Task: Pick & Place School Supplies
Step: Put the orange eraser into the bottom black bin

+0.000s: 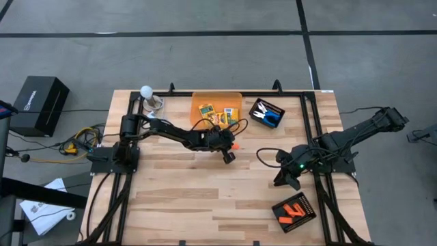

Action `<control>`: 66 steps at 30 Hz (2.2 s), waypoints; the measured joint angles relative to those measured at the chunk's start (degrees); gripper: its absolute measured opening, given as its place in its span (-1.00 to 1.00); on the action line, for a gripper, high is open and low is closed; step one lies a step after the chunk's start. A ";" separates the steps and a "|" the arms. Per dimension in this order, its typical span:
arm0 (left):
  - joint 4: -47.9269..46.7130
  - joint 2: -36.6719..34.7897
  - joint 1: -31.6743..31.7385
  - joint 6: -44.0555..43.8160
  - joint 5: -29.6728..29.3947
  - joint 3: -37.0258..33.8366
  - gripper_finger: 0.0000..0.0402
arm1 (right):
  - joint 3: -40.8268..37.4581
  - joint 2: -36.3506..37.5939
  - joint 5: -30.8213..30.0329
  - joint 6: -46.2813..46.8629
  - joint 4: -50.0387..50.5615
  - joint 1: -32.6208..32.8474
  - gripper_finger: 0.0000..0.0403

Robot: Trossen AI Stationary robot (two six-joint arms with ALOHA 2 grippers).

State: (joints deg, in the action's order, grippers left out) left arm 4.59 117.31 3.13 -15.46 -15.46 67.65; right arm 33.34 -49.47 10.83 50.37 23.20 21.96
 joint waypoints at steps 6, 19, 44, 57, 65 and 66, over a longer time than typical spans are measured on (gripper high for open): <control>-0.07 1.69 -0.76 -1.33 0.61 0.03 -1.00 | 0.00 0.00 -0.02 0.03 -0.03 0.02 -0.49; 1.88 -0.21 -1.24 -1.47 0.86 0.21 -1.00 | 0.00 -0.02 -0.03 -1.07 -0.02 0.02 -0.49; 1.69 1.49 1.66 -1.44 2.86 0.00 -1.00 | 0.00 0.00 -0.17 -2.38 0.26 0.00 -0.49; 2.41 3.16 0.73 -5.48 3.81 0.32 -1.00 | 0.00 -0.02 -0.16 -2.83 0.44 0.01 -0.49; 1.75 3.29 -0.32 -9.01 3.31 0.25 -1.00 | 0.00 -0.02 -0.15 -3.75 0.61 0.00 -0.49; 1.63 3.29 -0.32 -9.43 3.41 0.23 -1.00 | 0.00 -0.02 -0.15 -3.97 0.63 0.00 -0.49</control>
State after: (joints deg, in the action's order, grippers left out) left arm 6.22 120.60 2.81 -24.90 -12.05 67.88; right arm 33.34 -49.50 10.68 46.40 23.83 21.96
